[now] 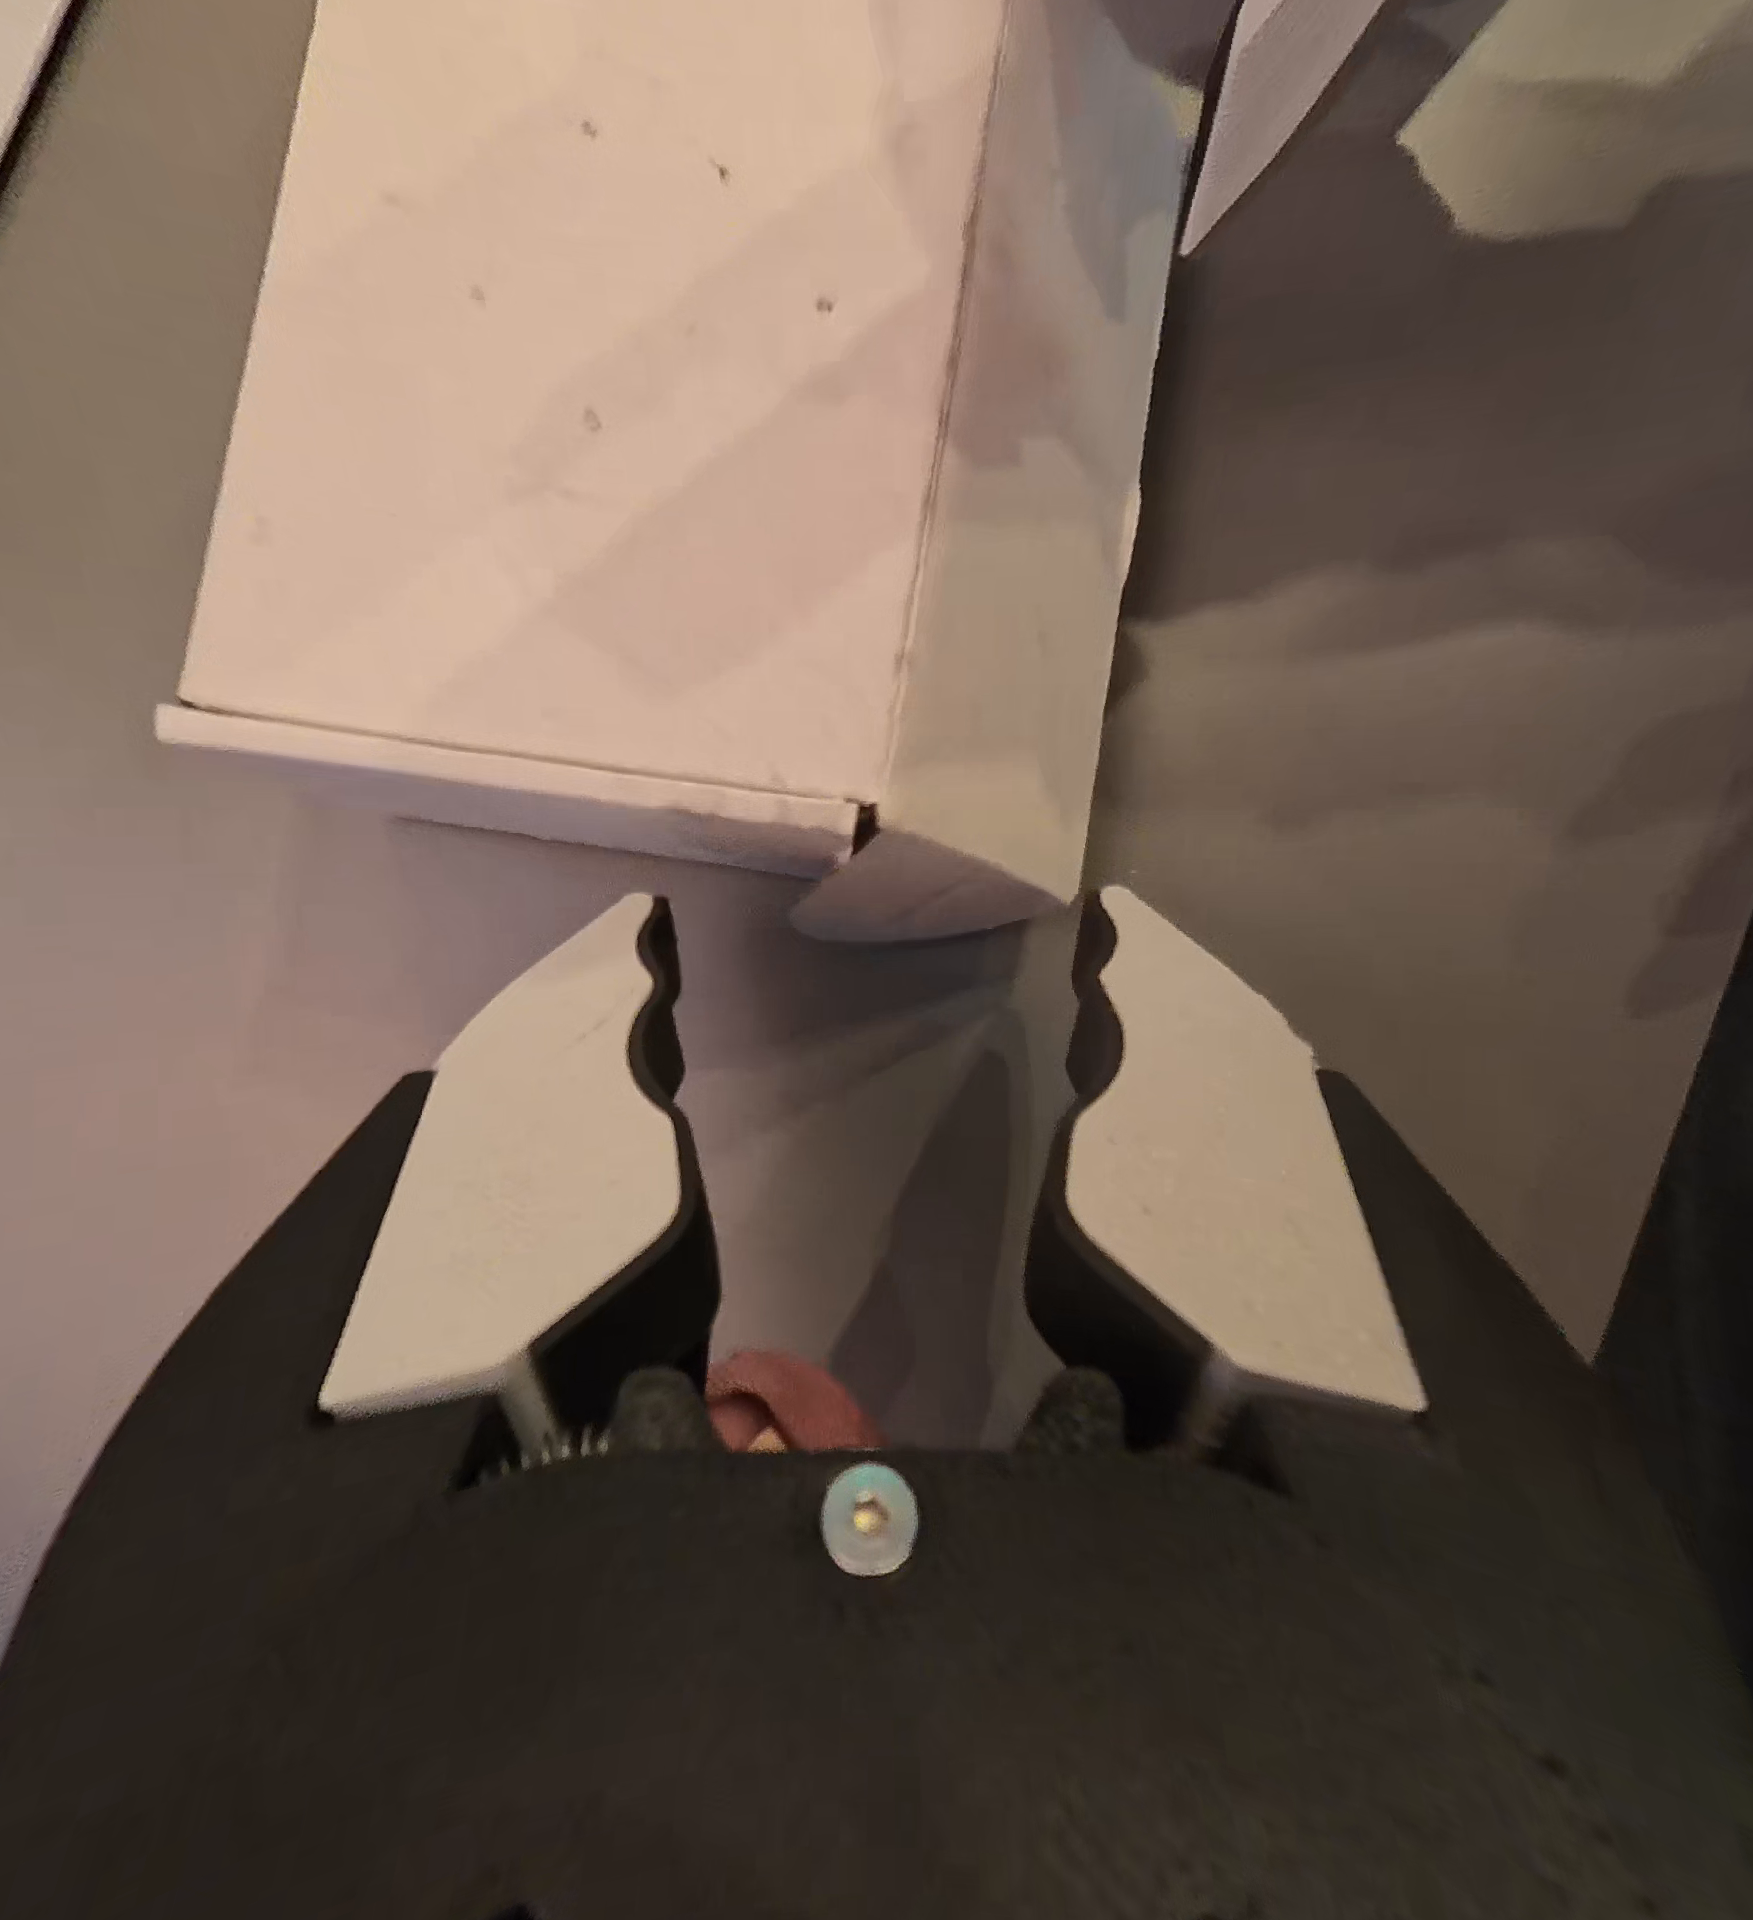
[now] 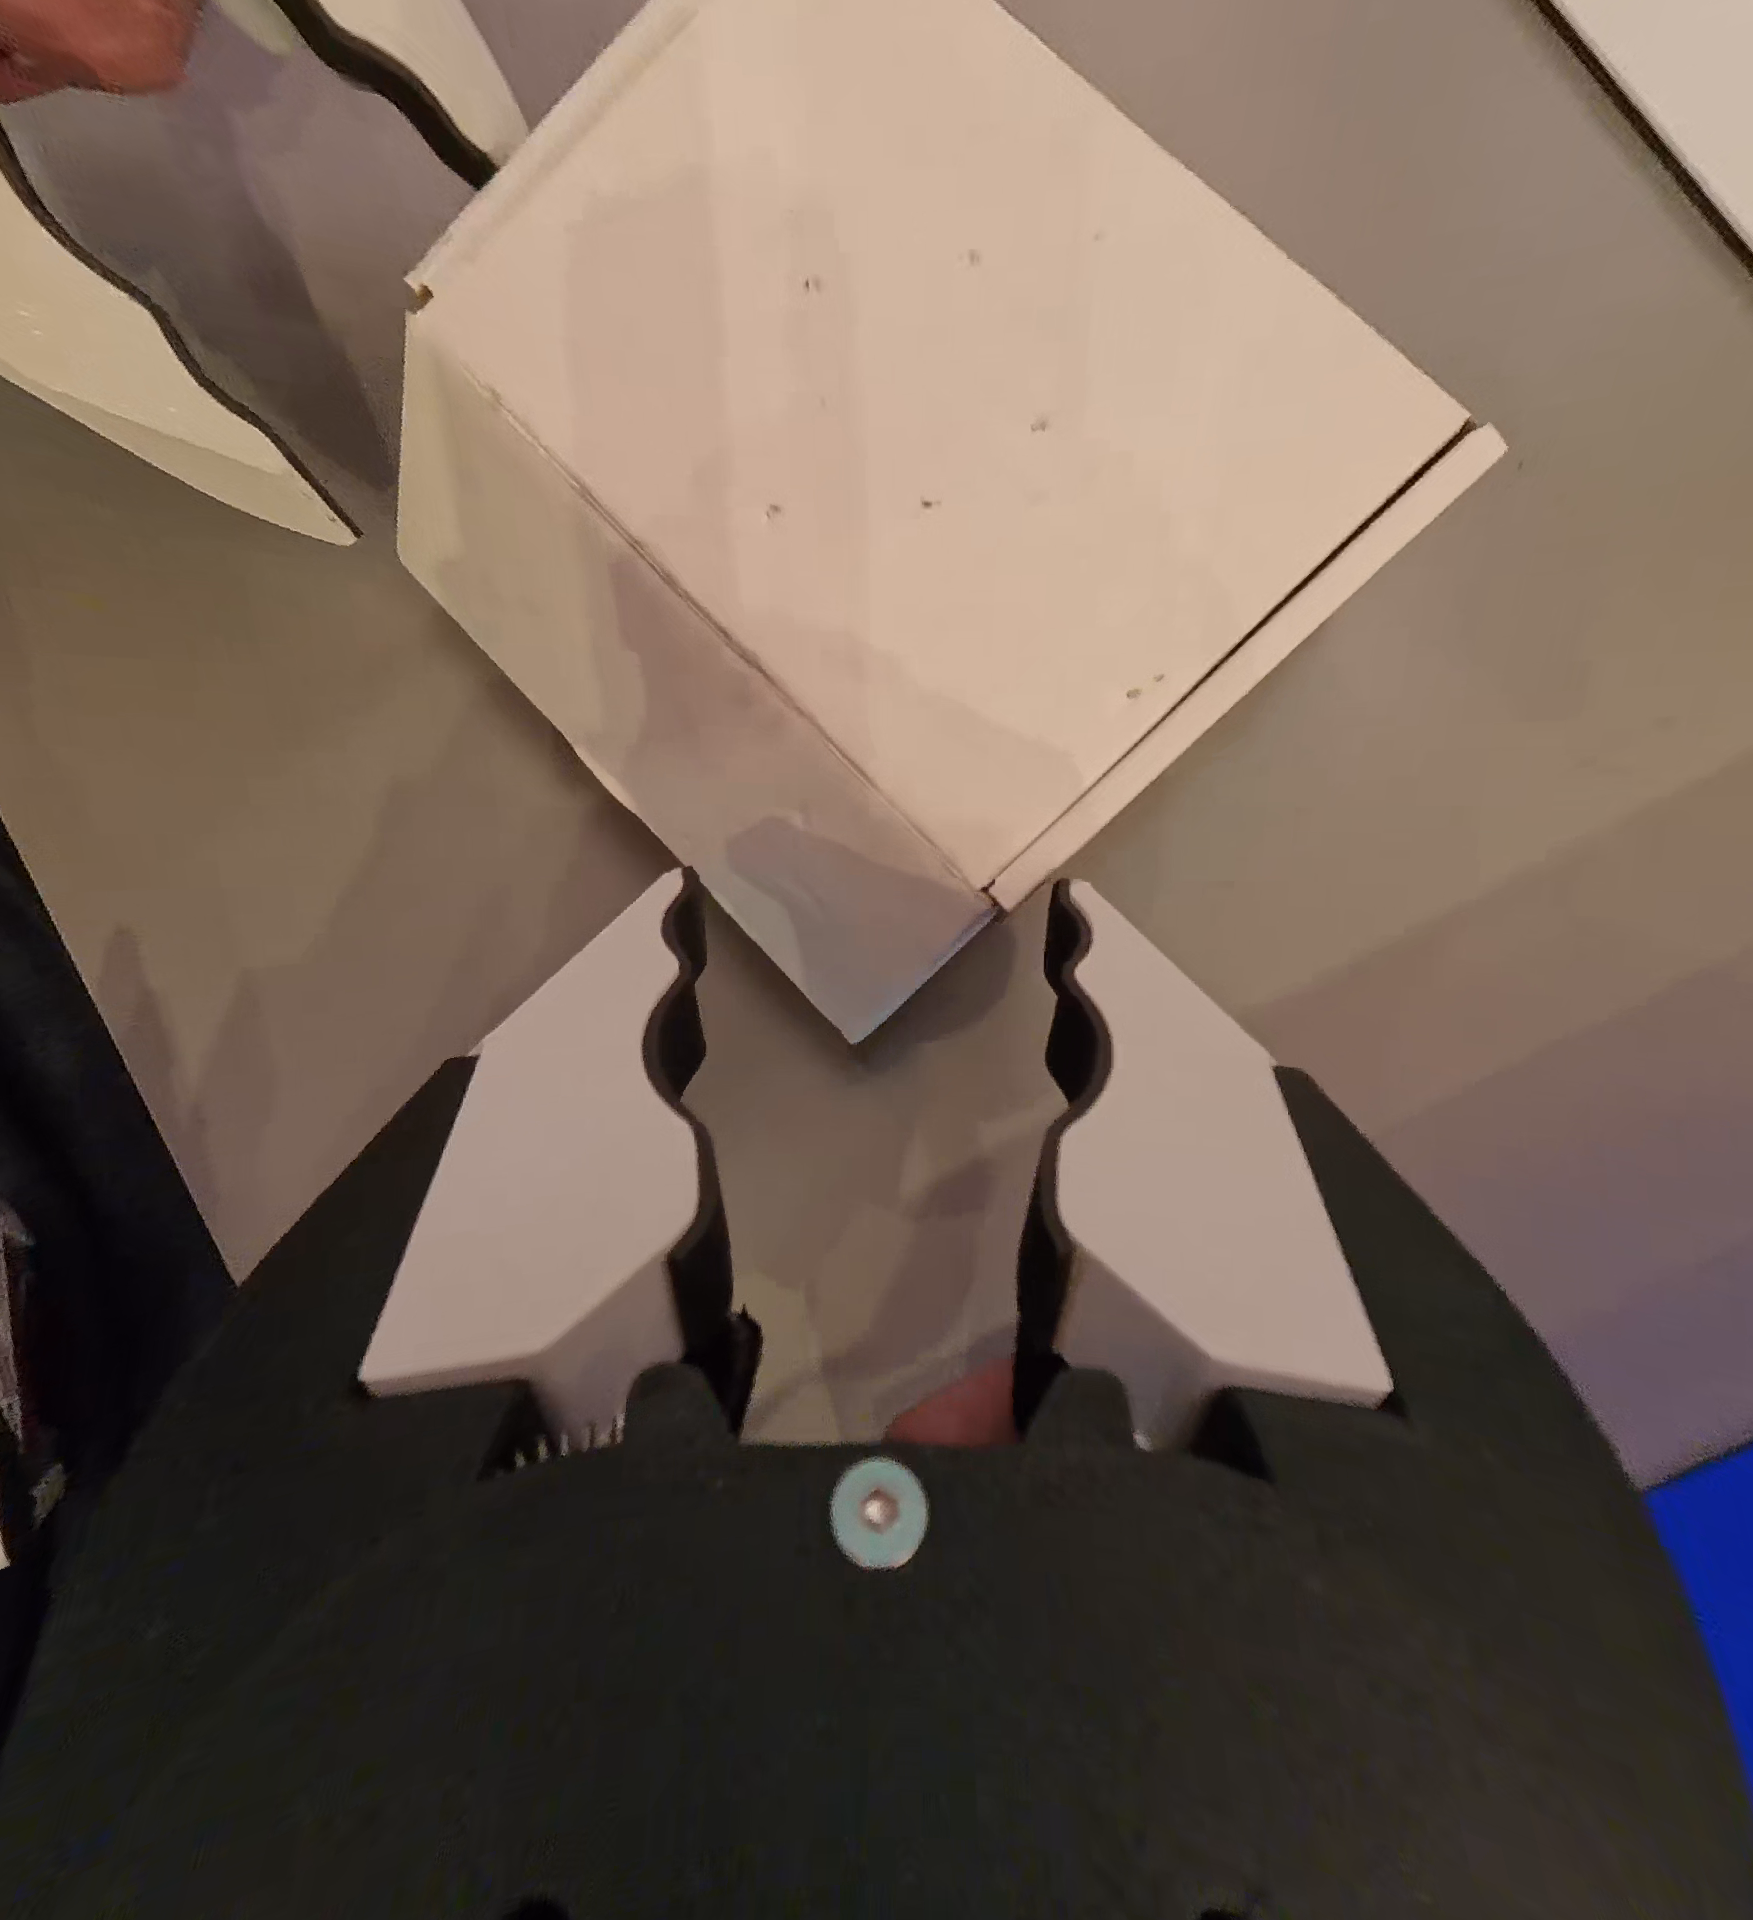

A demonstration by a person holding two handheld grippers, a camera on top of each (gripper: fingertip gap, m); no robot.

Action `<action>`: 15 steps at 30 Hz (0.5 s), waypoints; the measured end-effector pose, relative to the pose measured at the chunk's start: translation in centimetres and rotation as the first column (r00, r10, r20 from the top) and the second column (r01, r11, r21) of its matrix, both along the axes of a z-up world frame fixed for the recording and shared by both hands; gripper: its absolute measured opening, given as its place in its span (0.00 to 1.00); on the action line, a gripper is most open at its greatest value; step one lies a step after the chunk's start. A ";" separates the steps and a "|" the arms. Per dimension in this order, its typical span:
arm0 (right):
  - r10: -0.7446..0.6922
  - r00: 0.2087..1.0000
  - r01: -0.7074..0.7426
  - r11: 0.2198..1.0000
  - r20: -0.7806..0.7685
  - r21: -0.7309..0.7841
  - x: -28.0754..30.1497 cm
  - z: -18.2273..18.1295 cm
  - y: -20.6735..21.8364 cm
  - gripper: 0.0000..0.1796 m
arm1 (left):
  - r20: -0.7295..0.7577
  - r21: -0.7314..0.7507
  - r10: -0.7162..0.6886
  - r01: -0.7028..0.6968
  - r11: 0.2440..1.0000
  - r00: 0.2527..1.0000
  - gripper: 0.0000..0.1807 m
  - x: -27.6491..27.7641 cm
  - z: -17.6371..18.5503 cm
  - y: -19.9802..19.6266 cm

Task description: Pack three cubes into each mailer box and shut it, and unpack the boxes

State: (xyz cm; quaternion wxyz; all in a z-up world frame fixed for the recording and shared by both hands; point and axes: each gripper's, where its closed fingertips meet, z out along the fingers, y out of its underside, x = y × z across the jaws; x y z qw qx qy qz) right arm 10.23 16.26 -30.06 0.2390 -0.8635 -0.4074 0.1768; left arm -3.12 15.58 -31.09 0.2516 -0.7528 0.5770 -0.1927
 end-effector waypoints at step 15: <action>0.117 0.992 -0.124 0.949 0.043 0.289 -4.3 3.8 5.4 0.29 | 0.042 0.043 0.238 -0.239 0.970 0.970 0.41 0.8 -1.6 -1.3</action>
